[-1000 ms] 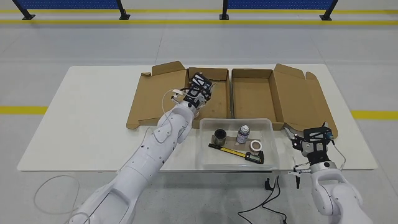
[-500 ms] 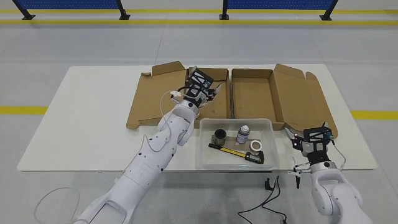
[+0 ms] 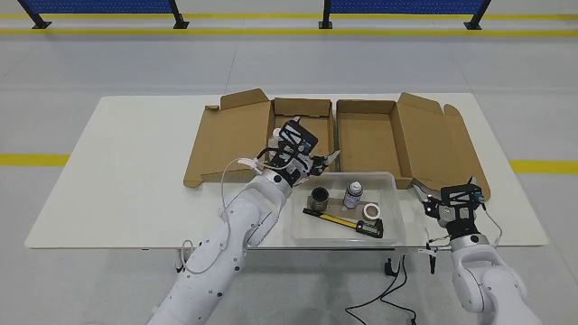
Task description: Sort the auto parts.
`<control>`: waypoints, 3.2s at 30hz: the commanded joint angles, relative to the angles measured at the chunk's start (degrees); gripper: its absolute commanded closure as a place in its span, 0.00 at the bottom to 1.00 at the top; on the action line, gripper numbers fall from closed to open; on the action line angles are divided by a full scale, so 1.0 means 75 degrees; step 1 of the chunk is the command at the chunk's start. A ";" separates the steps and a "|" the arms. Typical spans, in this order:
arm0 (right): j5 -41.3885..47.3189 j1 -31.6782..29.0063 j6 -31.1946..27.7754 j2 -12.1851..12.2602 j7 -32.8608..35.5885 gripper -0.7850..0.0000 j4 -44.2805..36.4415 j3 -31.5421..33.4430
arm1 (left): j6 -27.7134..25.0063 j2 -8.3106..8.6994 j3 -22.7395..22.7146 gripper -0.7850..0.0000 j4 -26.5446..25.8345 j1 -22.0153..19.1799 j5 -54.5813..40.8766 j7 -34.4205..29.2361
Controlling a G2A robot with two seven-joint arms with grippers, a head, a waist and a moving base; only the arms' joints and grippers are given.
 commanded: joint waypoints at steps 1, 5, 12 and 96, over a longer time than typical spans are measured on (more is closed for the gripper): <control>0.0000 0.0000 0.0000 0.0000 0.0000 0.00 0.0000 0.0000 | -0.0430 0.0040 0.0026 0.00 -0.0247 0.0313 -0.0137 -0.0115; 0.0000 0.0000 0.0000 0.0000 0.0000 0.00 0.0000 0.0000 | -0.1061 0.0106 0.0108 0.05 -0.0313 0.0793 -0.0368 -0.0190; 0.0000 0.0000 0.0000 0.0000 0.0000 0.00 0.0000 0.0000 | -0.1130 0.0077 0.0524 0.02 0.0161 0.0871 -0.0355 -0.0157; 0.0000 0.0000 0.0000 0.0000 0.0000 0.00 0.0000 0.0000 | 0.0695 -0.1595 0.2564 0.64 0.4904 -0.1678 -0.0993 -0.0186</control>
